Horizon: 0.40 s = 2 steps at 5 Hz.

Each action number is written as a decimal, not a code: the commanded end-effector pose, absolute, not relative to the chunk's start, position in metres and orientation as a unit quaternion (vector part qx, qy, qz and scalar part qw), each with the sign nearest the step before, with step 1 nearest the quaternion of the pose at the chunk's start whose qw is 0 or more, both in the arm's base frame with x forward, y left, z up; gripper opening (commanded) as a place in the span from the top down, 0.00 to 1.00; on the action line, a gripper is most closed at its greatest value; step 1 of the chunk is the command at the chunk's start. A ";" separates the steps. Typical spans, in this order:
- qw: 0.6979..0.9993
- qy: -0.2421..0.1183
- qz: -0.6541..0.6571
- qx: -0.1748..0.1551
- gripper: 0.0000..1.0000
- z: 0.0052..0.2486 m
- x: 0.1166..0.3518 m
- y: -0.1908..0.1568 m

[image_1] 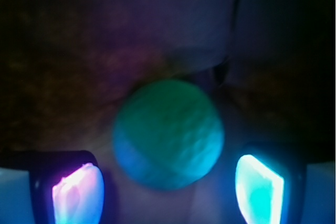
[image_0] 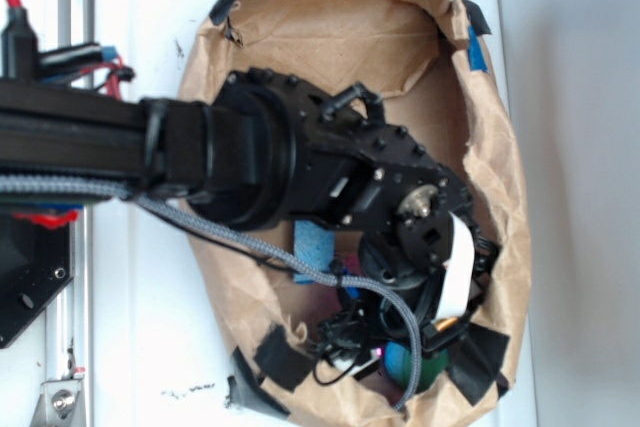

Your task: Grab the green ball.

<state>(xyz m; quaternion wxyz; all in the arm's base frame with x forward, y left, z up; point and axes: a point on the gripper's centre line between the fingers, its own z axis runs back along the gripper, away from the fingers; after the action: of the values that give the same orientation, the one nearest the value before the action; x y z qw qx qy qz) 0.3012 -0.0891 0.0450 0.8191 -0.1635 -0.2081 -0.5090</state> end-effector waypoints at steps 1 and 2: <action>0.789 -0.245 -0.540 -0.161 0.00 0.049 0.301 -0.120; 0.775 -0.235 -0.560 -0.173 0.00 0.046 0.295 -0.129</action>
<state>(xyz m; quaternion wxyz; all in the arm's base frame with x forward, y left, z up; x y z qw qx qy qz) 0.2979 -0.1094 0.0332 0.8040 -0.1811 -0.2169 -0.5232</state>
